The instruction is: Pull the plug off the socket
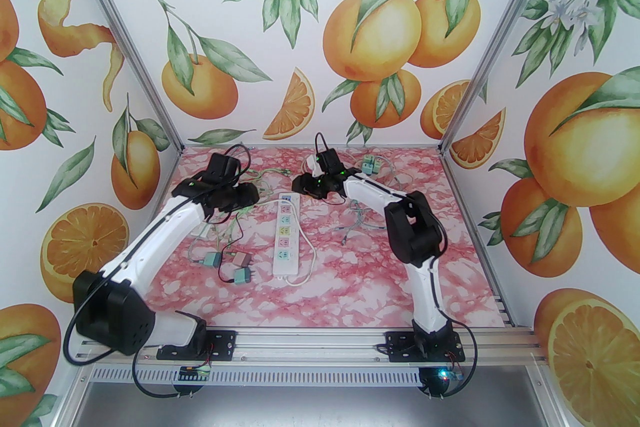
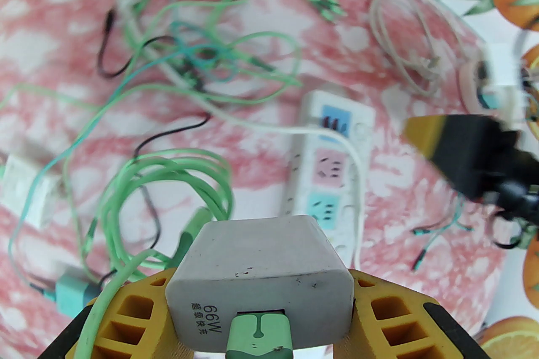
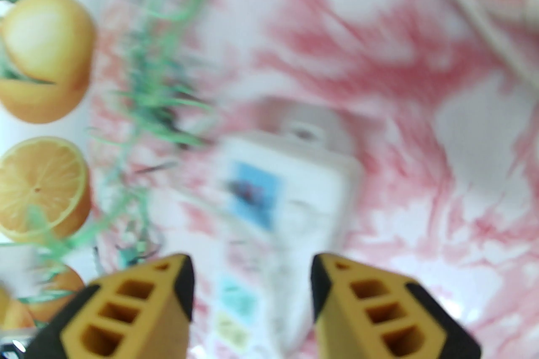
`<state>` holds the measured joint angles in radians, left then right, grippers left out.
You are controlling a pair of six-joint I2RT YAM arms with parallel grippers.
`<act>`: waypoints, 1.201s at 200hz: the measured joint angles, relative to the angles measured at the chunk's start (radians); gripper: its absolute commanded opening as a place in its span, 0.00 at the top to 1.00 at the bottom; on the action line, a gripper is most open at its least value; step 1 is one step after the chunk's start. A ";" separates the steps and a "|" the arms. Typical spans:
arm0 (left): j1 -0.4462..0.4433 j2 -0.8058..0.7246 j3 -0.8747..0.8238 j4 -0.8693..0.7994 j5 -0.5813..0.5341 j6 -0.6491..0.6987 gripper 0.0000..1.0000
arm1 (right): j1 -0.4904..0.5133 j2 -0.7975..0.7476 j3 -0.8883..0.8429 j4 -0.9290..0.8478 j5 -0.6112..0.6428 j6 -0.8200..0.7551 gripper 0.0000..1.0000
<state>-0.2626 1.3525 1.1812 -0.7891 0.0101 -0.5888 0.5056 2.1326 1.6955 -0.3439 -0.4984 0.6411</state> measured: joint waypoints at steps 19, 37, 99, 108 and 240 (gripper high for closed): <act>0.044 -0.077 -0.079 0.004 0.018 -0.013 0.68 | 0.000 -0.056 0.001 0.003 -0.003 -0.008 0.27; 0.082 -0.146 -0.146 0.007 0.032 -0.018 0.68 | 0.000 -0.089 0.001 0.004 -0.003 -0.010 0.00; 0.208 -0.271 -0.304 -0.006 0.068 -0.042 0.67 | -0.002 -0.167 -0.081 0.003 -0.003 -0.014 0.00; 0.239 -0.289 -0.323 -0.021 0.065 -0.047 0.67 | -0.002 -0.178 -0.100 0.003 -0.002 -0.014 0.00; 0.819 -0.248 -0.454 -0.079 0.135 -0.066 0.65 | -0.002 -0.268 -0.290 0.010 0.006 -0.014 0.00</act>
<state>0.5564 1.1042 0.7269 -0.8680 0.1452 -0.6552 0.5037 1.8645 1.4059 -0.3336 -0.4919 0.6270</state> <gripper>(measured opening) 0.508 0.998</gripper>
